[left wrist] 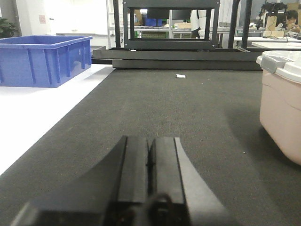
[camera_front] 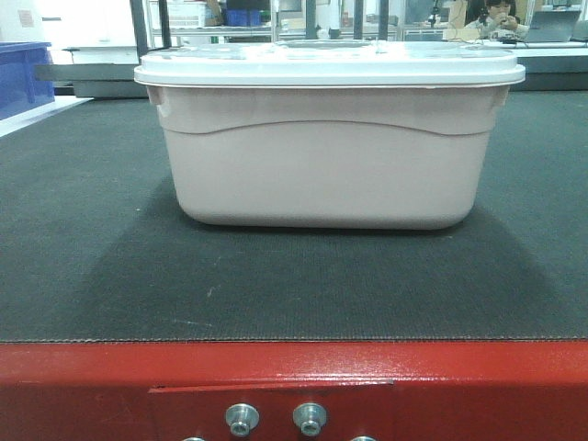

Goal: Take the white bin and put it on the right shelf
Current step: 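Move both grippers toward the short ends of the pink bin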

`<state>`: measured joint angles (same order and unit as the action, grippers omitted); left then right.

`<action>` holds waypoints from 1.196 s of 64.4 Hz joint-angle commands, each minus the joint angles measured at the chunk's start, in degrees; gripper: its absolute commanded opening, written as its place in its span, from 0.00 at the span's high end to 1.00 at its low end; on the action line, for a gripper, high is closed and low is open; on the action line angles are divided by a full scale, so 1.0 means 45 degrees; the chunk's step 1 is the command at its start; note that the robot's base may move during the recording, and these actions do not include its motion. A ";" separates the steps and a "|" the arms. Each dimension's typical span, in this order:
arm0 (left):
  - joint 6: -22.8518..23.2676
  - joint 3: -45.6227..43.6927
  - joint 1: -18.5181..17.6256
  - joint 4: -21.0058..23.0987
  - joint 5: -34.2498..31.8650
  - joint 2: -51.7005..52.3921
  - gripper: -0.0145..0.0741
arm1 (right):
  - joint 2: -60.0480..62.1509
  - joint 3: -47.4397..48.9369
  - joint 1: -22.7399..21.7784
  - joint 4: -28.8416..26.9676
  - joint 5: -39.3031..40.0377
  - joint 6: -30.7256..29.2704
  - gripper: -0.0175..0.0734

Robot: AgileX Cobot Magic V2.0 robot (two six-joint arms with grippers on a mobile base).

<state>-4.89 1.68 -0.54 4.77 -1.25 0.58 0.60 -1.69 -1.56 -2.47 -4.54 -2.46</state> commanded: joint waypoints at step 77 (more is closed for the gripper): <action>0.0069 0.0212 0.0066 0.4662 -0.3815 0.0134 0.97 | 0.0099 0.0115 0.0044 0.0042 0.1009 -0.0084 0.73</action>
<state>-4.89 1.68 -0.43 22.91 -13.44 0.58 0.60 -1.69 -1.56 -2.47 -4.30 -2.59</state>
